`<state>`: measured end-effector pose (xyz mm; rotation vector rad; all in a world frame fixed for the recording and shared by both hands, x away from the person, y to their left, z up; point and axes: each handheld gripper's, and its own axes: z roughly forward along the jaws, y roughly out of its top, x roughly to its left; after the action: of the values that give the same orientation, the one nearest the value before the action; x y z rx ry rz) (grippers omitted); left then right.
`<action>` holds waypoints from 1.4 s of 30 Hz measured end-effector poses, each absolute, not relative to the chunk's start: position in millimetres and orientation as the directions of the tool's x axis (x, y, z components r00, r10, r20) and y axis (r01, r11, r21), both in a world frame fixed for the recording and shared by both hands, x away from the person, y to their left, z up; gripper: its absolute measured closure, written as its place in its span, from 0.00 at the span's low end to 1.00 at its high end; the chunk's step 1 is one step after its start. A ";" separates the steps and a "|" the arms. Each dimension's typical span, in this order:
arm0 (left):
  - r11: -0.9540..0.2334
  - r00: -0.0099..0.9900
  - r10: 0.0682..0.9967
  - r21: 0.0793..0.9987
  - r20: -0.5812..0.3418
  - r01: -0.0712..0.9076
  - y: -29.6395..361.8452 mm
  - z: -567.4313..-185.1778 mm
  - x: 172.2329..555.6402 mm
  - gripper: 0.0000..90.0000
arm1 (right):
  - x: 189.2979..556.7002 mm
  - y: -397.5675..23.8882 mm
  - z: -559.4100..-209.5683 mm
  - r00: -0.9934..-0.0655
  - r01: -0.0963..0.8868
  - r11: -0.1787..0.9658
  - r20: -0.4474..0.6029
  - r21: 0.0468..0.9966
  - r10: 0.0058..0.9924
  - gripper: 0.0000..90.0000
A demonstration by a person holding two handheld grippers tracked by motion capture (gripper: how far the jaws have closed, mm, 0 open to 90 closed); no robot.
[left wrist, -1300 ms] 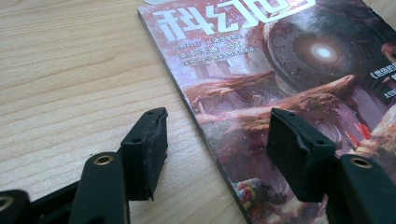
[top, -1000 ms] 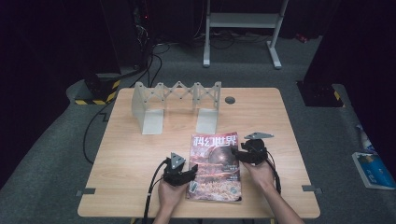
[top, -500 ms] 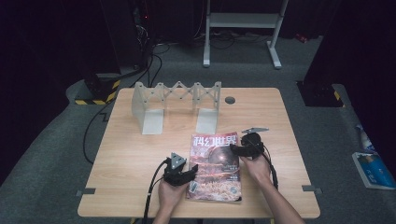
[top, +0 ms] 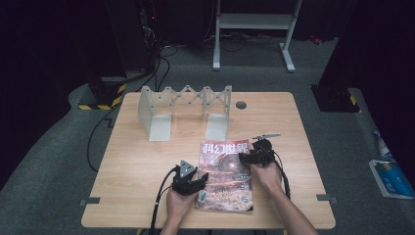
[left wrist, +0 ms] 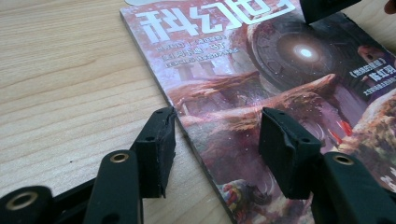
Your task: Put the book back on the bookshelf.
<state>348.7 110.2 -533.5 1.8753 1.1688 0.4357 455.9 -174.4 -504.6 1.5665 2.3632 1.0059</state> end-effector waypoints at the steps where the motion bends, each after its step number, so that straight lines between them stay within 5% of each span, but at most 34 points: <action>1: -0.195 0.504 0.853 0.812 -0.136 0.550 109.9 -533.6 348.8 0.52 | 456.2 -174.0 -505.4 -0.452 0.773 0.237 0.248 0.589 0.857 0.47; 36: -0.221 0.526 0.842 0.813 -0.120 0.539 107.5 -533.7 348.3 0.51 | 449.3 -169.8 -498.4 -0.443 0.790 0.258 0.227 0.556 0.867 0.54; 40: -0.222 0.526 0.843 0.816 -0.114 0.533 106.9 -534.0 349.1 0.51 | 447.7 -171.4 -495.2 -0.452 0.783 0.254 0.240 0.568 0.859 0.62; 42: -0.222 0.525 0.843 0.816 -0.114 0.533 106.9 -534.0 349.1 0.51 | 448.0 -171.6 -496.0 -0.464 0.802 0.215 0.356 0.557 0.811 0.59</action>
<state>349.1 106.9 -534.0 1.8977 1.1295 0.4504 448.0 -171.6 -496.0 1.6193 2.4387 1.1054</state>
